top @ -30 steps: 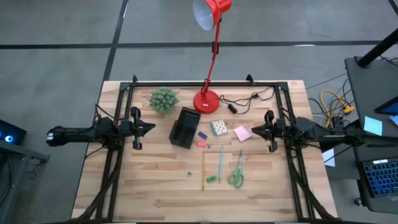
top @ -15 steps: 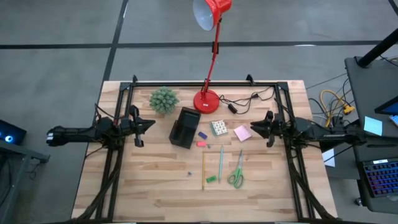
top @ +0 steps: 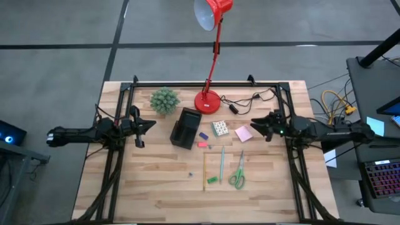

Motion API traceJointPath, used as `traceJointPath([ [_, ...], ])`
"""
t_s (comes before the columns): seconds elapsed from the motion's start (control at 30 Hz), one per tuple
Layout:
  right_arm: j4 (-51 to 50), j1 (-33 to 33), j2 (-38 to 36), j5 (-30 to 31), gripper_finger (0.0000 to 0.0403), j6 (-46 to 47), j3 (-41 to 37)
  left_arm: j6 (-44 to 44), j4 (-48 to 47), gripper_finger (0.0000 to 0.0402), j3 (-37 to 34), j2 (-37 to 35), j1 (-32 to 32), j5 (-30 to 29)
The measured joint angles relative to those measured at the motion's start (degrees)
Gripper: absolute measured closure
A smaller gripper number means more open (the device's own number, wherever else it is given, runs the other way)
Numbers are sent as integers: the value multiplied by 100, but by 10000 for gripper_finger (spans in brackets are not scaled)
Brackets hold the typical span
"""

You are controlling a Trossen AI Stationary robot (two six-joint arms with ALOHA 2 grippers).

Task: Pick and place office supplies into organizer
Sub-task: Put the pink sticky notes in the black desk organizer

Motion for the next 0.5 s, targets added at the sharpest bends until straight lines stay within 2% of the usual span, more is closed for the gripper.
traceJointPath([
  [0.13, -1133, -1, 457, 48, 186, -24, 670, 0, 22, 402, 0, 0, 0, 2],
  [0.27, -2188, -1, 919, 48, 186, 370, 1310, -2, 60, 402, 0, 0, 0, 2],
  [0.5, -3578, -52, 1663, 40, 186, 1720, 2061, -4, 80, 402, 0, 0, 0, 4],
])
